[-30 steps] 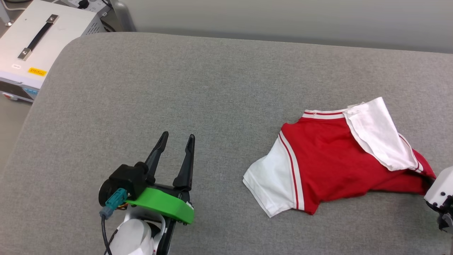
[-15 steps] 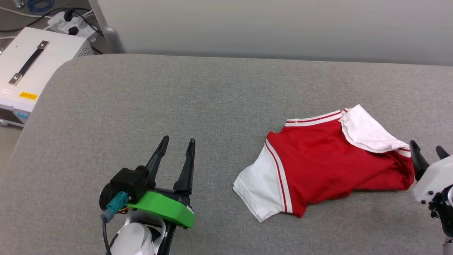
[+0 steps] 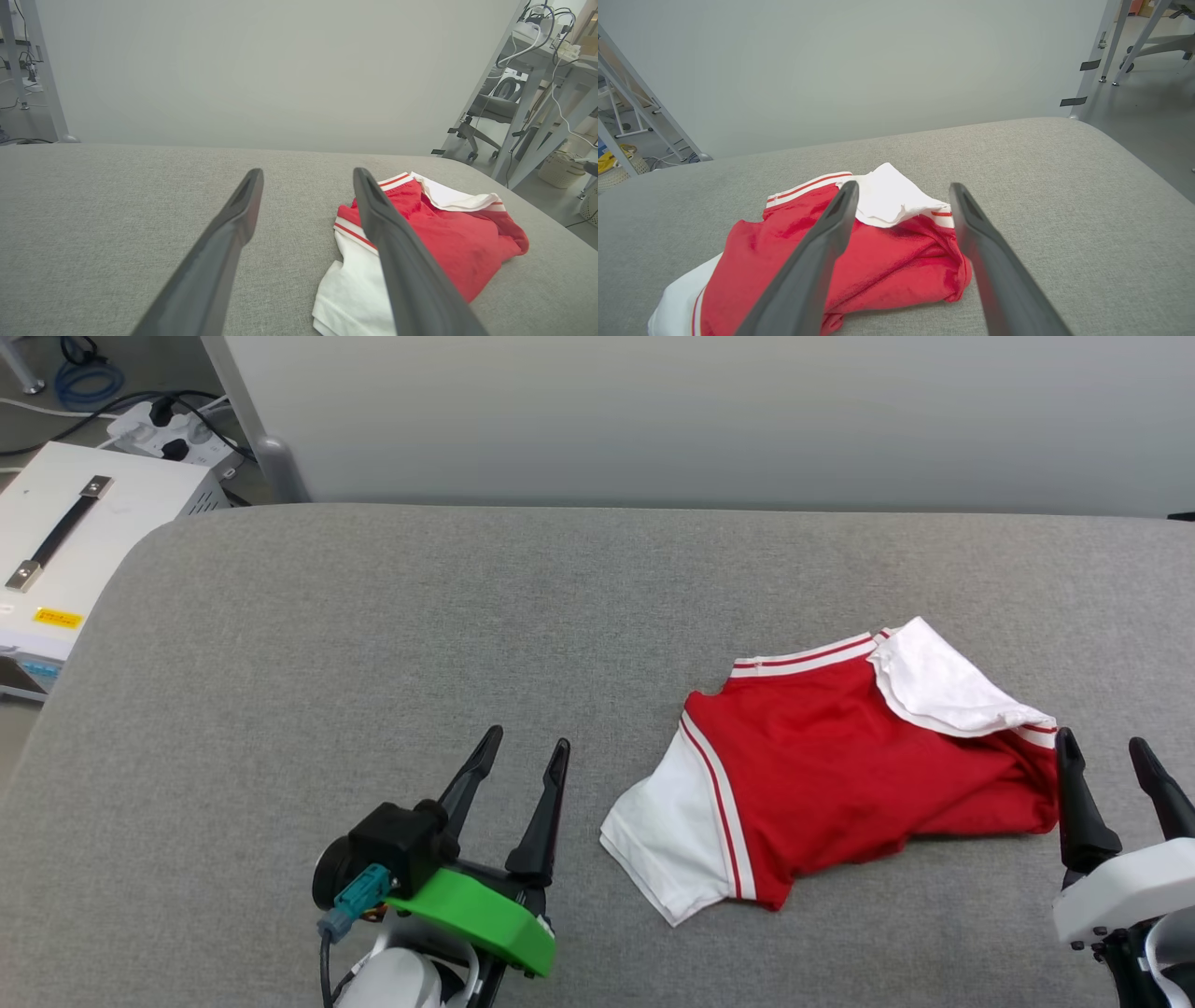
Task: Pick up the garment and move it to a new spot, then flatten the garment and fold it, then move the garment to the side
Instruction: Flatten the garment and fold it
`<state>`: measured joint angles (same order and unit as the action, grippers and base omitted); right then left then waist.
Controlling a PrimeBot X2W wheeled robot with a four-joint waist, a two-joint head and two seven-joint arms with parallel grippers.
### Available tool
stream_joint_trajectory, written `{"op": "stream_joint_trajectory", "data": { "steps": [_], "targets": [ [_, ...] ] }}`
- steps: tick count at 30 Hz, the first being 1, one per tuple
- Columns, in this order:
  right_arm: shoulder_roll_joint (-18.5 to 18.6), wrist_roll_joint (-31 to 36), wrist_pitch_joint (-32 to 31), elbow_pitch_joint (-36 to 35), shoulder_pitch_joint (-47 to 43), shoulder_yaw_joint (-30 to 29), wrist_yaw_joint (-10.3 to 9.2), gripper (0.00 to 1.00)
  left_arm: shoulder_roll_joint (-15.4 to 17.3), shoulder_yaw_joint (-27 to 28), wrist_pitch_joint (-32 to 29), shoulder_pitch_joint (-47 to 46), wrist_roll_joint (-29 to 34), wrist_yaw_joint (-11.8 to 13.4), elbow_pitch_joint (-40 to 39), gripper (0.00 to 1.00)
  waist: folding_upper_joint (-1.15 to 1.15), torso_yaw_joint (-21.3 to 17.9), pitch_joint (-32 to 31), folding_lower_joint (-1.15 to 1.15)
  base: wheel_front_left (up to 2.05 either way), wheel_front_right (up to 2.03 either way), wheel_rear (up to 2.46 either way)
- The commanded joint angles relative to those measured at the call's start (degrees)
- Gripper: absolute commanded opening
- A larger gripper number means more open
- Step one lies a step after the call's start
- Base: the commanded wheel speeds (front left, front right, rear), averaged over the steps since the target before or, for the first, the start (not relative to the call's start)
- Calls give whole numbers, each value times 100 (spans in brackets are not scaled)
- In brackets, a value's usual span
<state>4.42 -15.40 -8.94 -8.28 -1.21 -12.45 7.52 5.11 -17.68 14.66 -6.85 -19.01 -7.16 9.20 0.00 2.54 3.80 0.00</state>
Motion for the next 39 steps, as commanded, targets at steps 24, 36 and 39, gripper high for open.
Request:
{"op": "stream_joint_trajectory", "data": {
  "steps": [24,36,39],
  "targets": [
    [-67,240,253,-255,56,448,-3,100,452,-806,-3132,-1036,-10,321,865,100,0,-799,746,0,0,0,0],
    [-101,327,286,-228,112,456,-3,100,571,-953,-2970,-1161,143,355,1593,0,0,-872,923,0,0,0,0],
    [-108,341,258,-182,103,450,-3,100,579,-858,-2722,-1154,89,407,1625,0,0,-778,831,0,0,0,0]
  ]
}}
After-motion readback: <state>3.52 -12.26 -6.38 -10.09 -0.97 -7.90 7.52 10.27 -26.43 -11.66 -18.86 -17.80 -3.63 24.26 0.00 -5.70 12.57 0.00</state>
